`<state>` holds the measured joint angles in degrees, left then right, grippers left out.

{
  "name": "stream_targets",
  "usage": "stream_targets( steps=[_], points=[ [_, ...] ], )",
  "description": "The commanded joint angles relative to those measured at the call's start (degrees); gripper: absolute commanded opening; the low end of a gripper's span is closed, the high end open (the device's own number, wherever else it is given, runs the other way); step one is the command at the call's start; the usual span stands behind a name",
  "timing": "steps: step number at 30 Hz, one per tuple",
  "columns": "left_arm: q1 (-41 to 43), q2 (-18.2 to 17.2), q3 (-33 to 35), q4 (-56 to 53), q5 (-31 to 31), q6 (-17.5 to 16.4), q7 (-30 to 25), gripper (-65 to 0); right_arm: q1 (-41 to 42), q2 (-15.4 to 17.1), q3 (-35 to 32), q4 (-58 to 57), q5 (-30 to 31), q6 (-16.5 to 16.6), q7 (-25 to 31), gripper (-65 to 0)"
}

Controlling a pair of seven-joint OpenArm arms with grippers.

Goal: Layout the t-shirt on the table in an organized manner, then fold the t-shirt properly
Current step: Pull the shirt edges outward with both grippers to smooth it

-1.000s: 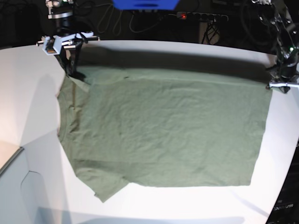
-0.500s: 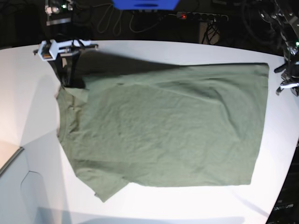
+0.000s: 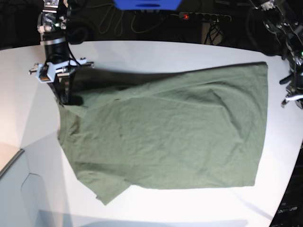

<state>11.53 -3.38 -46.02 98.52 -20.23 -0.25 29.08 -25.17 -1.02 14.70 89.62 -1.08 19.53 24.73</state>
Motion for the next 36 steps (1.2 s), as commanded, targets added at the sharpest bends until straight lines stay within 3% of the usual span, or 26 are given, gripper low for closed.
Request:
stream_targets(
  steps=[1, 5, 7, 16, 32, 36],
  points=[
    [0.56, -0.62, -0.27, 0.16, -0.12, -0.14, -0.20, -57.4, -0.37, -0.08, 0.03, 0.97, 0.86, 0.03, 1.95, -65.0],
    [1.88, 1.31, -0.27, -5.55, -0.12, -0.14, -0.11, -42.8, -1.43, -0.26, 0.03, 0.79, 0.86, 0.03, 1.95, -65.0],
    [1.96, 1.93, -0.27, -8.72, -0.04, -0.14, -0.11, -39.2, -1.78, -0.35, -0.50, 0.79, 0.86, 0.03, 1.95, -65.0],
    [0.03, 0.87, 6.94, -18.04, 0.32, -0.06, -0.29, -38.8, -2.57, -0.52, -1.12, 0.79, 0.86, 0.03, 1.86, -65.0],
    [-1.20, 0.78, 7.29, -18.92, 0.58, -0.06, 0.33, -39.8, -2.83, -0.52, -0.94, 0.79, 0.86, 0.03, 1.86, -65.0],
    [-0.23, 0.78, 7.29, -18.83, 3.04, -0.06, 0.15, -41.0, -2.66, -0.52, -0.94, 0.79, 0.86, 0.03, 1.86, -65.0]
  ],
)
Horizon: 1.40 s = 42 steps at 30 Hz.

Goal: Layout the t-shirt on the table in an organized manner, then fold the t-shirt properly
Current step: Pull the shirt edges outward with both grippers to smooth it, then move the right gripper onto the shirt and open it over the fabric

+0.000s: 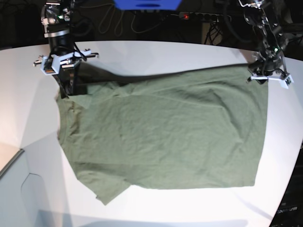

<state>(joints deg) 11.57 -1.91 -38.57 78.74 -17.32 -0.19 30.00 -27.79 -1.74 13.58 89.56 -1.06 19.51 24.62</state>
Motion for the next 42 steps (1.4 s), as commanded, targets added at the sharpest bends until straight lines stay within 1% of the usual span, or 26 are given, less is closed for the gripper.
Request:
stream_targets(
  steps=[1, 12, 14, 18, 20, 21, 26, 35, 42],
  points=[
    [-0.36, -0.68, -0.16, 0.95, 0.66, -0.12, -0.68, -41.0, -0.03, 0.20, 0.17, 0.86, 0.84, 0.05, 1.97, -65.0],
    [-0.36, -0.42, 0.02, 0.86, 1.10, -0.12, -0.59, -41.6, 0.41, 0.20, 0.09, -0.28, 0.84, 0.05, 1.97, -65.0],
    [-0.36, -0.42, 0.02, 0.25, 1.10, -0.12, -0.59, -45.1, 0.41, 0.20, 0.09, -0.99, 0.84, 0.05, 1.97, -65.0],
    [-0.45, -0.59, 0.02, -1.07, 0.93, -0.12, -0.68, -55.6, 0.41, 0.20, 0.17, -0.99, 0.84, 0.05, 1.97, -65.0],
    [-0.45, -0.51, 0.02, -0.63, 0.93, -0.12, -0.68, -62.9, 0.41, 0.20, 0.17, -0.99, 0.84, 0.05, 1.97, -65.0],
    [-0.36, -0.33, 0.02, -0.54, 0.93, -0.12, -0.68, -65.0, 0.41, 0.20, 0.17, -0.99, 0.84, 0.05, 1.97, -65.0],
    [-0.10, -0.15, -0.42, 3.50, 0.84, -0.12, -0.59, -65.0, 0.41, 0.20, 0.26, -0.55, 0.84, 0.05, 2.50, -65.0],
    [4.03, -0.15, -0.51, 20.12, 0.66, -0.12, -0.59, -65.0, -1.18, 0.20, -0.09, -0.46, 1.02, 0.05, 2.59, -65.0],
    [4.56, -0.59, -0.60, 25.83, 0.66, -0.12, -0.68, -65.0, -5.57, 0.37, -7.12, -0.46, 1.02, 0.05, 2.67, -65.0]
  ],
)
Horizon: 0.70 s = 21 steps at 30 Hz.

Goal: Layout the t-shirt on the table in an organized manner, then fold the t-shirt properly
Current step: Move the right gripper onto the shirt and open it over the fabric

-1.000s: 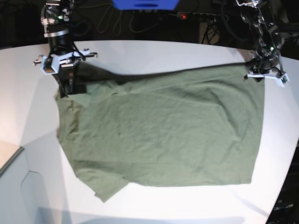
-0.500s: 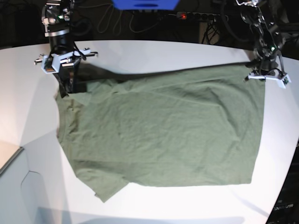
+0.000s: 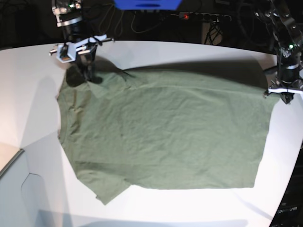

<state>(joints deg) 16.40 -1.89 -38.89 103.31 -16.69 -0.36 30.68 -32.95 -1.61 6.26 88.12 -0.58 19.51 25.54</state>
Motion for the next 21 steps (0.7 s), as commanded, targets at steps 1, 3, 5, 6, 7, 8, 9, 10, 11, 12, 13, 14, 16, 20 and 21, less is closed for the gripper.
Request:
stream_targets(
  steps=[1, 3, 5, 6, 7, 8, 9, 10, 11, 12, 13, 14, 16, 20, 21],
  points=[
    [-0.45, -0.61, -0.27, 1.44, 0.12, 0.05, -1.36, -65.0, -1.12, 0.24, -0.86, 0.98, 0.54, 0.05, 1.76, -65.0],
    [-0.54, -0.61, -1.33, 1.44, 0.03, 0.05, -1.36, -65.0, -2.87, 0.24, -2.61, 0.89, 0.54, 0.05, 1.76, -65.0],
    [-0.71, -0.61, -2.82, 1.18, 0.03, 0.05, -1.36, -65.0, -4.55, 0.24, -4.28, 0.63, 0.54, 0.05, 1.76, -65.0],
    [-0.71, -0.61, -3.26, 1.00, 0.03, 0.05, -1.36, -65.0, -5.42, 0.33, -4.99, 0.54, 0.54, 0.05, 1.76, -65.0],
    [-0.71, -0.70, -3.35, 1.00, 0.03, 0.05, -1.53, -65.0, -6.04, 0.33, -5.51, 0.46, 0.54, 0.23, 1.76, -65.0],
    [-0.71, -0.70, -3.44, 1.00, 0.03, 0.05, -1.62, -65.0, -6.48, 0.33, -5.69, 0.46, 0.54, 1.20, 1.76, -65.0],
    [-0.71, -1.23, -3.44, 1.09, 0.03, 0.05, -1.71, -65.0, -6.92, 0.33, -5.69, 0.46, 0.54, 2.43, 1.76, -65.0],
    [-0.71, -1.76, -3.44, 1.18, 0.03, 0.05, -1.71, -65.0, -7.36, 0.33, -5.43, 0.37, 0.54, 3.66, 1.76, -65.0],
    [-0.71, -2.02, -3.44, 1.18, -0.06, 0.05, -1.71, -65.0, -7.71, 0.33, -5.25, 0.37, 0.54, 4.62, 1.76, -65.0],
    [-0.71, -2.02, -3.44, 1.18, -0.06, 0.05, -1.71, -65.0, -7.97, 0.33, -5.25, 0.37, 0.54, 5.06, 1.76, -65.0],
    [-0.54, -2.20, -3.44, 1.18, -0.06, 0.05, -1.71, -65.0, -8.24, 0.33, -5.16, 0.37, 0.54, 5.15, 1.76, -65.0],
    [-0.45, -2.29, -3.44, 1.18, -0.06, 0.05, -1.80, -65.0, -8.59, 0.33, -5.16, 0.37, 0.54, 5.15, 1.76, -65.0],
    [-0.36, -2.29, -3.44, 1.09, -0.06, 0.05, -1.80, -65.0, -8.85, 0.33, -5.16, 0.37, 0.54, 5.24, 1.76, -65.0],
    [-0.18, -2.29, -3.44, 1.00, -0.06, 0.05, -1.80, -65.0, -8.94, 0.33, -2.70, 0.54, 0.54, 5.33, 2.37, -65.0],
    [-0.18, -2.29, -3.44, 0.91, -0.06, 0.05, -1.80, -65.0, -8.94, 0.33, -2.17, 0.63, 0.54, 5.33, 3.60, -65.0]
  ],
)
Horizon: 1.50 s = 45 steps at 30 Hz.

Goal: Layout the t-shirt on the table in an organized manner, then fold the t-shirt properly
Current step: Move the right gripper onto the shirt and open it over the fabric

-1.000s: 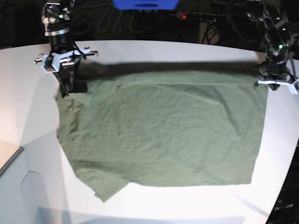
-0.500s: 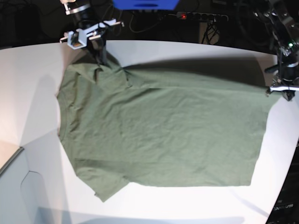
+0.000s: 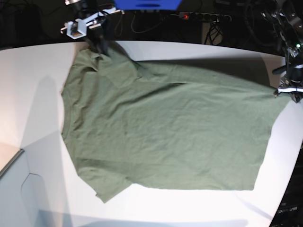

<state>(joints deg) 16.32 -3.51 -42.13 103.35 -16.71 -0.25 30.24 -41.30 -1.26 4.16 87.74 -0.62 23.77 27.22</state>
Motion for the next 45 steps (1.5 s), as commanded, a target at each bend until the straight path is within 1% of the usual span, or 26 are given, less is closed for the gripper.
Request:
stream_targets(
  steps=[1, 3, 4, 8, 14, 19, 22, 26, 28, 31, 35, 45],
  points=[
    [-0.10, -0.67, -0.20, 0.87, -0.04, -0.06, -1.36, -65.0, -0.59, -0.02, 0.45, 1.18, 0.58, 1.07, 3.15, -65.0],
    [-0.27, -0.67, -0.20, 0.78, 0.05, -0.06, -1.36, -65.0, -0.15, -0.02, 1.24, 1.27, 0.58, 1.07, 5.52, -65.0],
    [-0.54, -0.67, -0.20, 0.78, 0.05, -0.06, -1.36, -65.0, 0.11, -0.02, 1.59, 1.27, 0.58, 1.07, 5.88, -65.0],
    [-2.65, -1.46, -0.11, -1.24, 0.05, -0.06, -1.45, -65.0, 3.63, -0.02, 1.95, 1.18, 0.58, 1.07, 5.61, -65.0],
    [-6.34, -1.72, 0.06, -6.08, 0.05, -0.06, -1.45, -65.0, 9.17, -0.02, 1.95, 1.27, 0.32, 1.07, 5.35, -65.0],
    [-9.42, -1.72, 0.06, -7.75, 0.14, -0.06, -1.45, -65.0, 16.02, 0.07, 1.86, 1.27, 0.32, 1.07, -2.48, -65.0],
    [-11.09, -1.72, 0.06, -8.36, 0.31, -0.06, -1.45, -65.0, 20.51, 1.92, 1.68, 0.74, 0.32, 1.07, -6.34, -65.0],
    [-13.99, -2.60, 0.24, -10.65, 0.40, -0.06, -1.45, -65.0, 26.40, 2.53, 1.59, -1.81, 0.32, 1.07, -10.04, -65.0],
    [-15.39, -3.22, 0.33, -12.32, 0.14, -0.06, -1.45, -65.0, 29.12, 2.71, 1.77, -3.74, 0.32, 1.07, -10.83, -65.0],
    [-18.12, -4.10, 0.59, -15.22, 0.40, -0.06, -1.45, -65.0, 32.11, 4.29, 1.68, -6.73, 0.32, 1.07, -11.44, -65.0],
    [-21.20, -5.06, 0.59, -18.38, 0.14, -0.06, -1.45, -65.0, 35.01, 4.82, 1.68, -9.99, 0.32, 1.07, -11.44, -65.0],
    [-27.70, -5.15, 0.68, -23.75, 0.40, -0.06, -1.45, -65.0, 42.13, 4.82, 1.68, -16.23, 0.32, 1.07, -11.44, -65.0]
  ],
)
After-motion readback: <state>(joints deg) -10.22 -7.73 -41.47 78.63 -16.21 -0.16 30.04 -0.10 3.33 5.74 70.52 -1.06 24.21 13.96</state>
